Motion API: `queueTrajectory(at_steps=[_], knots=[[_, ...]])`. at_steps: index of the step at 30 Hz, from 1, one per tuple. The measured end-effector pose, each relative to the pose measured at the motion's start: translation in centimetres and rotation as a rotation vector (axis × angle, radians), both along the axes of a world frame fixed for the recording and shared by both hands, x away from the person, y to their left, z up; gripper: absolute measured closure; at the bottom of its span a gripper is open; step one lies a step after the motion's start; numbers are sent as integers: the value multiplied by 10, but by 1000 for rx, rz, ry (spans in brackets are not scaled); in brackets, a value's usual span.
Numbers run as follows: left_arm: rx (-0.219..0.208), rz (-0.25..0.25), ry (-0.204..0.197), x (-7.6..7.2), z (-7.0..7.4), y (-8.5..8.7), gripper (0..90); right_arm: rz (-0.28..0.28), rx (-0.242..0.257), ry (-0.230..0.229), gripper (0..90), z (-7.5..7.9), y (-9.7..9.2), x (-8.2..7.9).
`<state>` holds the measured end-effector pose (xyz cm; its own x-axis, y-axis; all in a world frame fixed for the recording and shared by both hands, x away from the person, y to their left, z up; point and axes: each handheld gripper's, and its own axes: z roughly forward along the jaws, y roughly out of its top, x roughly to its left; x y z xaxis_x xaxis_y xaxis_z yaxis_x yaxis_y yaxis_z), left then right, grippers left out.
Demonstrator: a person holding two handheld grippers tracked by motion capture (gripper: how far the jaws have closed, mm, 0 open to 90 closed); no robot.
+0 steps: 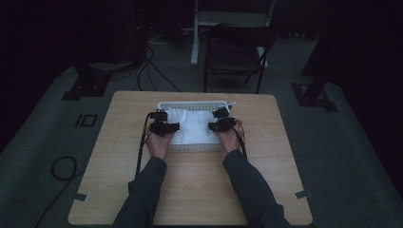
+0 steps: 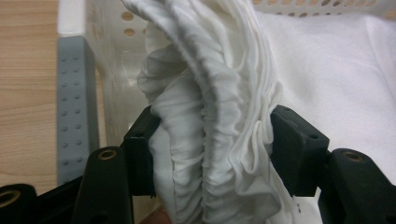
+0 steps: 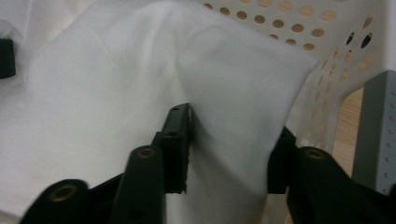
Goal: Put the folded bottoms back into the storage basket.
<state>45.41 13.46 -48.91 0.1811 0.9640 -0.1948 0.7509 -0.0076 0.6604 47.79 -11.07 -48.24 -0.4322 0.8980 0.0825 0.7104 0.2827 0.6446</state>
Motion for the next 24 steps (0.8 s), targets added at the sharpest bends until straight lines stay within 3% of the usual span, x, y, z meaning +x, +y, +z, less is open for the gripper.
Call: queueTrajectory(at_steps=[8,14,24], knots=[[11,7,-12,-1,1,0,362,-24,-10,34,417,-1,-1,3],[2,-1,-20,-1,2,0,294,-22,11,58,320,-2,-3,4],[11,-32,-32,-2,3,1,251,-24,1,30,274,0,-2,2]])
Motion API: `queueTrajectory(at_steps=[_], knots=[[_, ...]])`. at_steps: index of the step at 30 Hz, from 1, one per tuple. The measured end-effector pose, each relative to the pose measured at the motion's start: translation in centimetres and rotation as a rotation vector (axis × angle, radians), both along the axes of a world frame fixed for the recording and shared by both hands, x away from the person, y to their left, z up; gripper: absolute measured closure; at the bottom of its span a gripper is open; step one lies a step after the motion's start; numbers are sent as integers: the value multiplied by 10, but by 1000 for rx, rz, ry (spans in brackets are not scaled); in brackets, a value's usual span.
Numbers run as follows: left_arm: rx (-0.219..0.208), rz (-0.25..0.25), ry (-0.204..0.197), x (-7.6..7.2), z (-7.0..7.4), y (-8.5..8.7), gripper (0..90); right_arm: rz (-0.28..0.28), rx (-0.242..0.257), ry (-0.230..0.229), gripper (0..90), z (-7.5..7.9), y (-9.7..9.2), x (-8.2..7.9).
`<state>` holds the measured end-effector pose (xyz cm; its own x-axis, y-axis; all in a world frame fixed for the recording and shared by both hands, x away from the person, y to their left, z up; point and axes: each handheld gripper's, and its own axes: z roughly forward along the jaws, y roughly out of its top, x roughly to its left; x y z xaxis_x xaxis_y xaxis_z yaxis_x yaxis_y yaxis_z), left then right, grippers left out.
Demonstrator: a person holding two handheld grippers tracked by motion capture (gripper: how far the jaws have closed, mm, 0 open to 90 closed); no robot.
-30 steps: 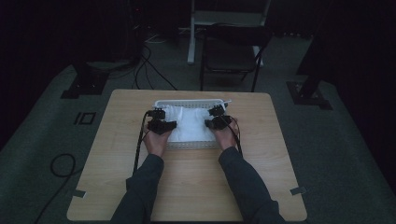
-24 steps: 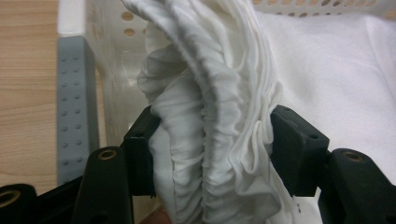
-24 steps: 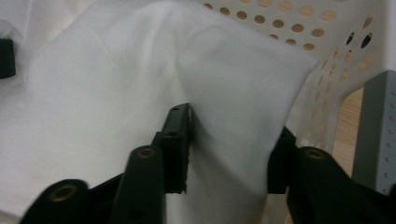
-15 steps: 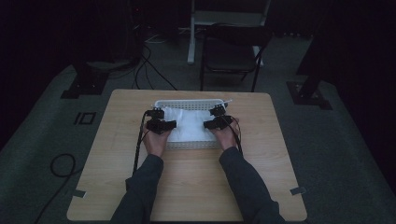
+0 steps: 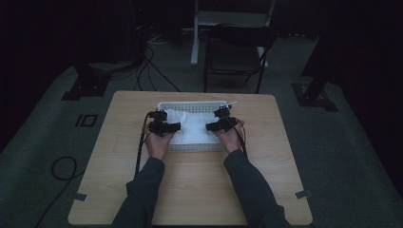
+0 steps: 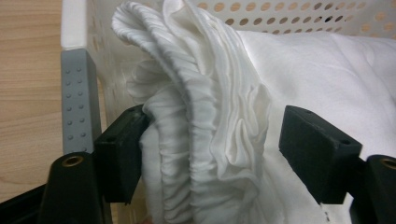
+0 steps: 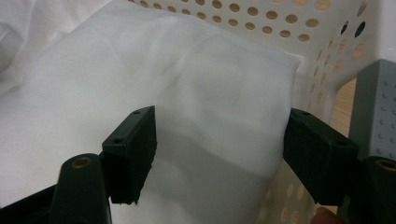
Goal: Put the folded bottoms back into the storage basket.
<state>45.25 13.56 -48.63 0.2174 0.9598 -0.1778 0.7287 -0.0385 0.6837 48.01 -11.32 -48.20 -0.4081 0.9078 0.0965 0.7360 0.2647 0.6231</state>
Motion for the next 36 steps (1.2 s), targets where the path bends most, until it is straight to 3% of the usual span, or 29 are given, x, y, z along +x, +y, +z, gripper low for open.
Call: queueTrajectory(at_steps=[12,21,29,36], knots=[[3,-33,-24,-4,7,4,202,10,-6,-70,257,13,-1,-7],[-42,-60,-115,-17,29,15,215,-7,3,-144,301,28,-10,-16],[-78,-65,-192,-35,47,31,246,-14,21,-222,395,45,-31,-31],[-89,-44,-206,-50,42,52,251,-18,29,-270,420,50,-55,-47]])
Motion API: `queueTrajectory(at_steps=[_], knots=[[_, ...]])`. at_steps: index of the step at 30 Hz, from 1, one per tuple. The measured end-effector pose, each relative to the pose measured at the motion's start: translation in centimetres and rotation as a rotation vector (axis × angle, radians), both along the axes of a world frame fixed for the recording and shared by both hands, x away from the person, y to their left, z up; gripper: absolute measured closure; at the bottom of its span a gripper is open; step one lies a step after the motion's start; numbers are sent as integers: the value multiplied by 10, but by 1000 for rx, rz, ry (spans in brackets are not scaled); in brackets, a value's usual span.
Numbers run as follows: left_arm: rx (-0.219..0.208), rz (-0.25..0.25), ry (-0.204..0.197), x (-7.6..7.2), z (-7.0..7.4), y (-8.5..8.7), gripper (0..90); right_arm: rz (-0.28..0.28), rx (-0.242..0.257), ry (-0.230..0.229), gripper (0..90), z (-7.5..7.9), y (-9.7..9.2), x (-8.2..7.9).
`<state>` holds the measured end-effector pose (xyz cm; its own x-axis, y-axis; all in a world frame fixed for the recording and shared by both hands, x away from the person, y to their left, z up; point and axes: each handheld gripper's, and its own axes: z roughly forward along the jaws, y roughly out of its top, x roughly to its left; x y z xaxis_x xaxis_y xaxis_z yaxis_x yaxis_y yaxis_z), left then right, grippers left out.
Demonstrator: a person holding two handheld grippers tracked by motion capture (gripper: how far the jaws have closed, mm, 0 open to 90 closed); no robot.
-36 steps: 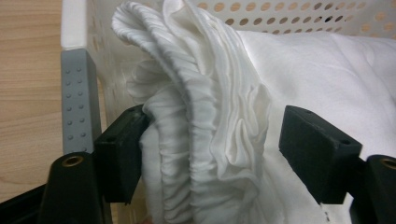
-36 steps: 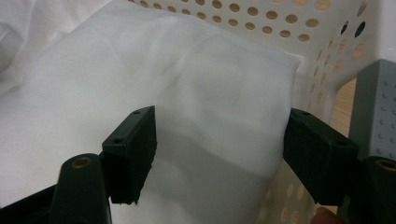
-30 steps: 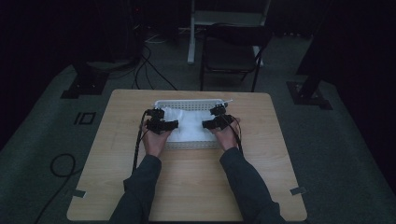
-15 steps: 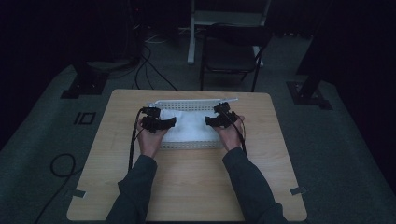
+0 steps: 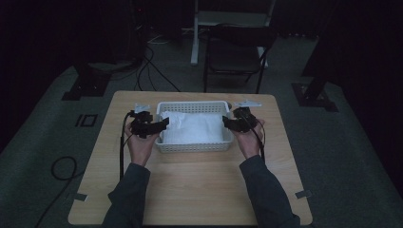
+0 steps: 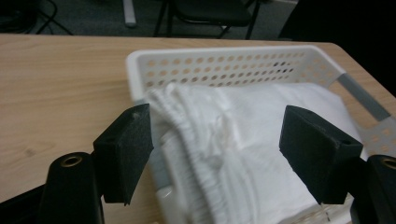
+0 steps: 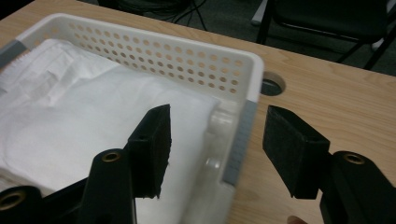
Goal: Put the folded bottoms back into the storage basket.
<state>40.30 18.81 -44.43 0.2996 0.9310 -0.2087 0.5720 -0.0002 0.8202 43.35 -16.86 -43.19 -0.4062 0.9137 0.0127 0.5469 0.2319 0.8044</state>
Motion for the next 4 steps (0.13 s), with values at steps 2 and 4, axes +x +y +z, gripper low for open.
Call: queueTrajectory(at_steps=[2,4], knots=[[4,15,-4,-4,-3,7,251,-7,-2,-5,419,-1,-7,-4],[-1,28,-6,-7,-6,14,251,-14,-3,-12,419,-2,-14,-7]])
